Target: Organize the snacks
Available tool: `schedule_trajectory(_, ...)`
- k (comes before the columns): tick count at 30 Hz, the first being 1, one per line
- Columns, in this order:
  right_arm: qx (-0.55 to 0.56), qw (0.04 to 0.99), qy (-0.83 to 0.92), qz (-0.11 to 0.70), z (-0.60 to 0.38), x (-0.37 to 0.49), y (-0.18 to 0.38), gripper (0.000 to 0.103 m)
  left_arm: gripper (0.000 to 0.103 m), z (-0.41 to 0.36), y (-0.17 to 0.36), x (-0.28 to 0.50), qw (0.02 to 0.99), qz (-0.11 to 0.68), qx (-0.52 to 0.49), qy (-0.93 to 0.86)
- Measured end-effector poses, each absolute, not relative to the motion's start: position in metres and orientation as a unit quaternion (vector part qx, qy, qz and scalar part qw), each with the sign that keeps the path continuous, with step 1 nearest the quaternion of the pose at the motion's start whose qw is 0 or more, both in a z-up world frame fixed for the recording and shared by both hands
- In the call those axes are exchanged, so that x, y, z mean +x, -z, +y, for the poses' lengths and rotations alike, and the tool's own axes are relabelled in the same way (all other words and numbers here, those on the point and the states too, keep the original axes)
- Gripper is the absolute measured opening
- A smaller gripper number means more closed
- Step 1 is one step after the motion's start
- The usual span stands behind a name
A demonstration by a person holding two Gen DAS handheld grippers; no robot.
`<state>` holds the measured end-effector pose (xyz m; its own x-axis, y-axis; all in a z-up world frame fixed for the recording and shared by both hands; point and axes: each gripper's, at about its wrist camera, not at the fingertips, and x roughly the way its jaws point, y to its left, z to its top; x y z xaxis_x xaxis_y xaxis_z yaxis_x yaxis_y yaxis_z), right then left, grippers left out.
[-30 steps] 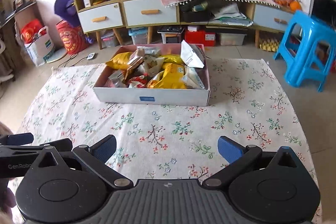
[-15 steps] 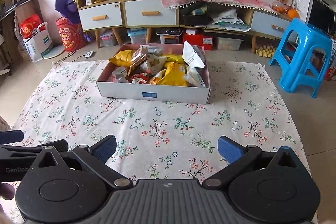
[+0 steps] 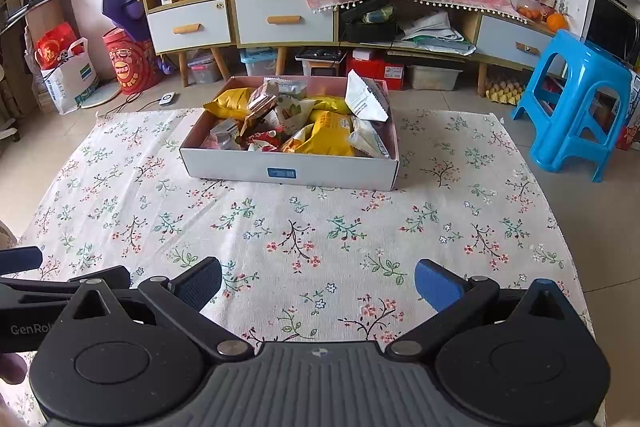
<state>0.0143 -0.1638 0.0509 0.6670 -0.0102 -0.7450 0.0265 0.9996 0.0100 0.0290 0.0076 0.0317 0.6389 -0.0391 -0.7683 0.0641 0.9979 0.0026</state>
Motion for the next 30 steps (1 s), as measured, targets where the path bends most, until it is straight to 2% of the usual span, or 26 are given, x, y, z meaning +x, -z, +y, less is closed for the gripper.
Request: schedule_trajectory(30,0.019,0.909,0.012,0.416,-0.1657,0.0149,-0.0474,0.094,0.103,0.0103,-0.033,0.0286,0.904,0.426,0.01,0.026)
